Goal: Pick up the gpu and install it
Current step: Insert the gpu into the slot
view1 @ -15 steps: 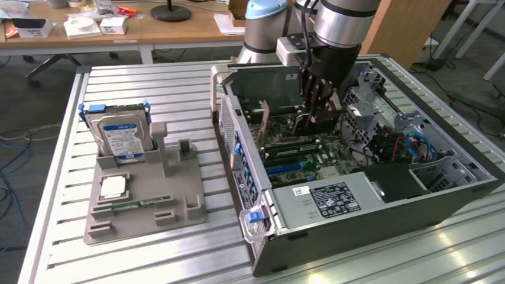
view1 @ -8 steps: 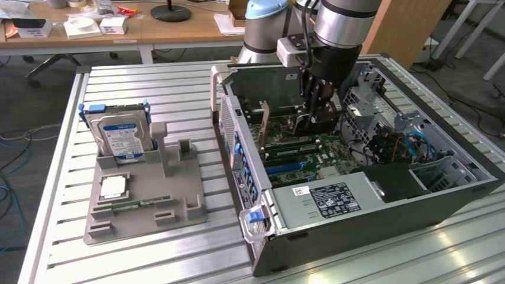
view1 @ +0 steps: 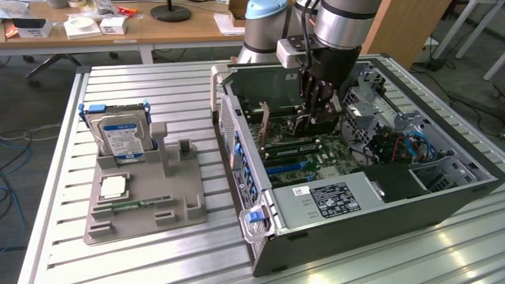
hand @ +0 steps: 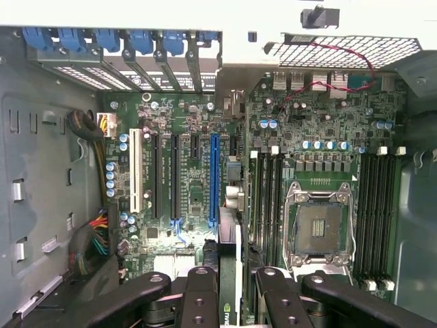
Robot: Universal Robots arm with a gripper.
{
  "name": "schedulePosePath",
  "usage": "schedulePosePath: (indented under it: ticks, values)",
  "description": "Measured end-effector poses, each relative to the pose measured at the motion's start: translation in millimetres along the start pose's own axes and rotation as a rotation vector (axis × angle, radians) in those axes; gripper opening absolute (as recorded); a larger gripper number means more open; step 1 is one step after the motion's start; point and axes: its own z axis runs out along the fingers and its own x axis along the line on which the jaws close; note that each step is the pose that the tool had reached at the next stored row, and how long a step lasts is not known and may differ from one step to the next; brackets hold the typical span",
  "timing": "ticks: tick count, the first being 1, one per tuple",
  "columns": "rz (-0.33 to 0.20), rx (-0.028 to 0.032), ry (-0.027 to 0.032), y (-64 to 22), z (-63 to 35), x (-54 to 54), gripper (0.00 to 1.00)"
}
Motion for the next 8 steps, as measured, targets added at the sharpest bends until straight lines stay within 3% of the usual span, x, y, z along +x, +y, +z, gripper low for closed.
schedulePosePath:
  ticks: [8]
  values:
    - [0.0, 0.0, 0.0001, 0.0, 0.3, 0.0, 0.26]
